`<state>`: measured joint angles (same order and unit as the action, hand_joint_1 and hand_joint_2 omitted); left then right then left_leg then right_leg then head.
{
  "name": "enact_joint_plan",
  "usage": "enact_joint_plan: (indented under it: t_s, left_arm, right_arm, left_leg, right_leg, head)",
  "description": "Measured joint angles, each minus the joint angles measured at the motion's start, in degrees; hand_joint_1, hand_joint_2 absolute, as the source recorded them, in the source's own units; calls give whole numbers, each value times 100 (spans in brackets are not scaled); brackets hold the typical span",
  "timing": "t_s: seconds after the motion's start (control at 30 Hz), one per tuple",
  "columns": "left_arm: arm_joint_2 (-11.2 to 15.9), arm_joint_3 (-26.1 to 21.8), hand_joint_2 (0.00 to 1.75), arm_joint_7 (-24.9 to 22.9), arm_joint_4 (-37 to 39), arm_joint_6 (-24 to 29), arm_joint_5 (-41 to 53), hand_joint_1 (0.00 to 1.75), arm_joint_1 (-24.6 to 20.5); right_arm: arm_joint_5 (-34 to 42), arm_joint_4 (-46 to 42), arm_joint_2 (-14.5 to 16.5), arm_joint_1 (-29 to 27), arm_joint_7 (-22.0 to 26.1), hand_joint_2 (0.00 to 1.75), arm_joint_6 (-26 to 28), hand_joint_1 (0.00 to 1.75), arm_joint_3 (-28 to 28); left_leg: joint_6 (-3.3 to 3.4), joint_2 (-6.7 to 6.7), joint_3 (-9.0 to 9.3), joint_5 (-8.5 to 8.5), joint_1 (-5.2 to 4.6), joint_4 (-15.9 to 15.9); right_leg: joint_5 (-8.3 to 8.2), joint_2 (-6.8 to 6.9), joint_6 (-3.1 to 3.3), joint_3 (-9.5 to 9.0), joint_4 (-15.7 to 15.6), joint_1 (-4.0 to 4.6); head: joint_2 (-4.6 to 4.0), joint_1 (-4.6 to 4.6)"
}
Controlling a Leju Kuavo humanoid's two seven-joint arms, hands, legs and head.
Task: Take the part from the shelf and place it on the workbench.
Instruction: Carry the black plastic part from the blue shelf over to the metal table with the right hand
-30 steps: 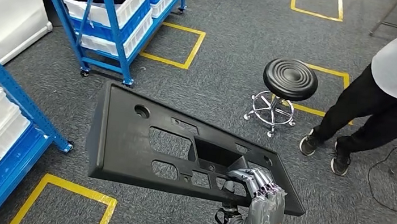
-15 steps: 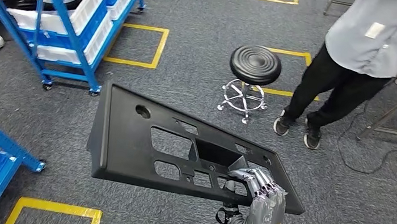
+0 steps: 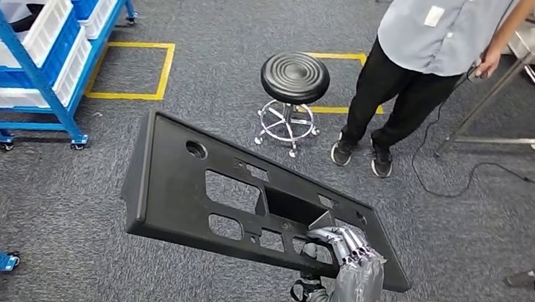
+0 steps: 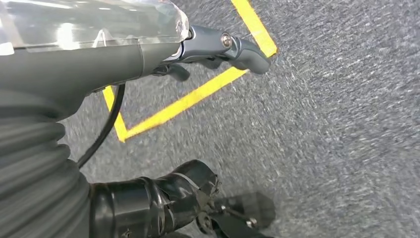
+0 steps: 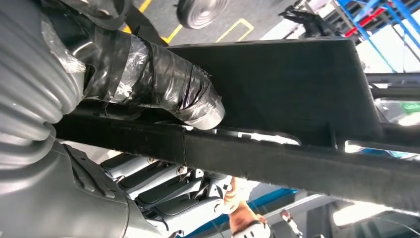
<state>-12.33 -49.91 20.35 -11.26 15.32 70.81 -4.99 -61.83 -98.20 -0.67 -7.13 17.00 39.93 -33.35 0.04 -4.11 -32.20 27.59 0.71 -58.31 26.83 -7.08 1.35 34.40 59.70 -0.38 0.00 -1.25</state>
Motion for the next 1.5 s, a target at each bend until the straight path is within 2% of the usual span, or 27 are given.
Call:
enact_joint_plan:
  t_s: [0.03, 0.07, 0.13, 0.2, 0.27, 0.3, 0.33, 0.4, 0.47, 0.5, 0.57, 0.63, 0.7, 0.73, 0.77, 0.8, 0.87, 0.93, 1.0, 1.07, 1.13, 1.2, 1.27, 1.3, 1.33, 1.43, 1.5]
  left_arm:
    - [-2, -4, 175, -6, 0, 4, 6, 0, -12]
    - [-4, -7, 175, -11, 0, 7, 11, 0, -21]
    - [-13, -9, 175, -10, 0, 13, 26, 0, -25]
    - [-20, -9, 175, -3, 0, 15, 34, 0, -23]
    - [-20, -13, 175, -1, 0, 16, 35, 0, -21]
    - [-20, -15, 175, -1, 0, 17, 34, 0, -24]
    - [-20, -16, 175, -2, 0, 18, 34, 0, -27]
    - [-21, -19, 175, -3, 0, 18, 34, 0, -29]
    - [-20, -29, 175, -3, 0, 19, 34, 0, -27]
    - [-20, -35, 175, -3, 0, 19, 34, 0, -27]
    - [-20, -43, 175, -2, 0, 20, 34, 0, -30]
    - [-20, -48, 175, 1, 0, 22, 34, 0, -28]
    - [-20, -59, 175, 8, 0, 24, 26, 0, -11]
    - [-19, -64, 175, 12, 0, 24, 21, 0, 4]
    - [-19, -67, 175, 18, 0, 24, 12, 0, 20]
    - [-18, -69, 175, 24, 0, 24, 6, 0, 32]
    - [-17, -70, 175, 37, 0, 24, -3, 0, 43]
    - [-9, -72, 175, 49, 0, 21, -5, 0, 50]
    - [0, -73, 175, 57, 0, 15, -4, 0, 47]
    - [2, -74, 175, 66, 0, 11, -5, 0, 28]
    - [1, -76, 175, 74, 0, 12, -9, 0, 19]
    - [0, -78, 175, 78, 0, 11, -10, 0, 25]
    - [1, -79, 175, 77, 0, 11, -10, 0, 36]
    - [2, -80, 175, 77, 0, 11, -10, 0, 38]
    - [1, -80, 175, 76, 0, 11, -10, 0, 36]
    - [-2, -80, 175, 77, 0, 10, -9, 0, 26]
    - [-1, -80, 175, 85, 0, 5, -11, 0, 22]
  right_arm:
    - [0, -1, -2, -9, -6, 175, 0, 175, 1]
    - [2, -1, -5, -21, -13, 175, 1, 175, 1]
    - [16, -1, -13, -21, -19, 175, 1, 175, 3]
    - [37, 9, -19, -5, -20, 175, 0, 175, 4]
    - [55, 36, -25, -4, -22, 175, 0, 175, 4]
    - [65, 53, -29, -5, -25, 175, 0, 175, 4]
    - [73, 68, -33, -6, -28, 175, 0, 175, 4]
    - [87, 86, -38, 1, -36, 175, 0, 175, 3]
    - [94, 93, -40, 12, -40, 175, 0, 175, 2]
    - [97, 98, -42, 16, -42, 175, 0, 175, 2]
    - [98, 103, -45, 10, -45, 175, 1, 175, 2]
    - [99, 106, -46, 16, -46, 175, 1, 175, 1]
    - [99, 111, -45, 28, -46, 175, 0, 175, 0]
    - [98, 120, -45, 28, -46, 175, 0, 175, -1]
    - [97, 131, -45, 25, -46, 175, 0, 175, -2]
    - [92, 143, -45, 21, -47, 175, 0, 175, -3]
    - [75, 156, -44, 17, -48, 175, 0, 175, -7]
    - [49, 160, -42, 18, -50, 175, 0, 175, -15]
    - [26, 164, -39, 13, -58, 175, 0, 175, -23]
    - [17, 167, -38, 0, -68, 175, 1, 175, -27]
    - [18, 168, -38, 0, -72, 175, 2, 175, -28]
    - [20, 173, -38, 12, -72, 175, 2, 175, -29]
    - [22, 187, -38, 11, -72, 175, 2, 175, -31]
    - [25, 197, -38, 6, -72, 175, 2, 175, -31]
    - [26, 206, -38, 3, -72, 175, 2, 175, -31]
    - [28, 218, -38, 7, -72, 175, 2, 175, -31]
    - [28, 221, -38, 12, -72, 175, 2, 175, -33]
  left_leg:
    - [24, 57, 19, -8, 0, 31]
    - [59, 124, 39, -28, 6, 72]
    - [133, 269, 77, -68, 24, 151]
    - [175, 423, 87, -66, 8, 168]
    - [185, 591, 91, -45, -2, 164]
    - [178, 671, 98, -32, -2, 161]
    - [167, 742, 111, -15, -2, 156]
    - [118, 863, 151, 36, -14, 132]
    - [52, 962, 186, 85, -38, 107]
    - [21, 1013, 201, 99, -48, 106]
    - [-44, 1064, 235, 139, -36, 97]
    - [-100, 834, 153, 326, -10, -144]
    - [-123, 536, -163, 685, 6, -822]
    - [-127, 485, -358, 834, 7, -1207]
    - [-126, 464, -509, 893, 6, -1481]
    - [-118, 457, -571, 827, 6, -1544]
    - [-77, 379, -392, 406, 5, -1016]
    - [-19, 128, -93, 80, 7, -278]
    - [25, -14, 25, 39, -7, 7]
    - [77, 93, 55, 9, -8, 67]
    - [154, 233, 93, -41, 16, 153]
    - [197, 380, 109, -59, 18, 190]
    - [201, 537, 108, -42, 9, 178]
    - [198, 616, 110, -28, 8, 171]
    - [189, 691, 118, -11, 8, 164]
    - [111, 873, 173, 58, -3, 133]
    - [39, 966, 210, 100, -24, 122]
  right_leg:
    - [-13, -56, -41, 15, -13, -9]
    - [-2, -23, -72, 29, 3, -8]
    - [168, 245, -116, 167, 274, 18]
    - [514, 554, -145, 513, 962, 11]
    - [680, 645, -180, 803, 1518, -22]
    - [606, 671, -193, 799, 1503, -37]
    - [441, 712, -202, 672, 1266, -49]
    - [112, 971, -184, 238, 470, -27]
    - [17, 1162, -124, 3, 19, 26]
    - [44, 1157, -91, 1, -2, 55]
    - [29, 1015, -28, 1, -25, 42]
    - [0, 879, 47, -20, -64, 9]
    - [-12, 745, 95, -26, -73, 5]
    - [-12, 670, 104, -25, -70, 14]
    - [-11, 587, 107, -27, -66, 22]
    - [-10, 499, 108, -31, -59, 29]
    - [-6, 325, 105, -44, -44, 32]
    - [-1, 178, 80, -37, -25, 29]
    - [-13, 64, 14, -2, -18, 5]
    - [-32, -2, -64, 28, -23, -15]
    - [82, 206, -110, 125, 152, 11]
    - [411, 521, -146, 415, 739, 19]
    - [667, 633, -185, 739, 1388, -12]
    - [651, 656, -202, 790, 1487, -29]
    - [531, 685, -215, 725, 1363, -43]
    - [75, 1008, -193, 132, 253, -29]
    - [39, 1124, -138, -25, -53, 14]
  head:
    - [0, 0]
    - [0, -1]
    - [0, -17]
    - [0, -32]
    - [0, -31]
    - [0, -31]
    - [0, -31]
    - [0, -32]
    - [0, -28]
    - [0, -26]
    - [0, -24]
    - [0, -22]
    - [0, -20]
    - [0, -19]
    - [0, -19]
    - [0, -19]
    - [0, -18]
    - [0, -20]
    - [0, -21]
    - [0, -20]
    - [0, -31]
    - [0, -47]
    - [0, -51]
    - [0, -50]
    - [0, -50]
    - [0, -49]
    - [0, -47]
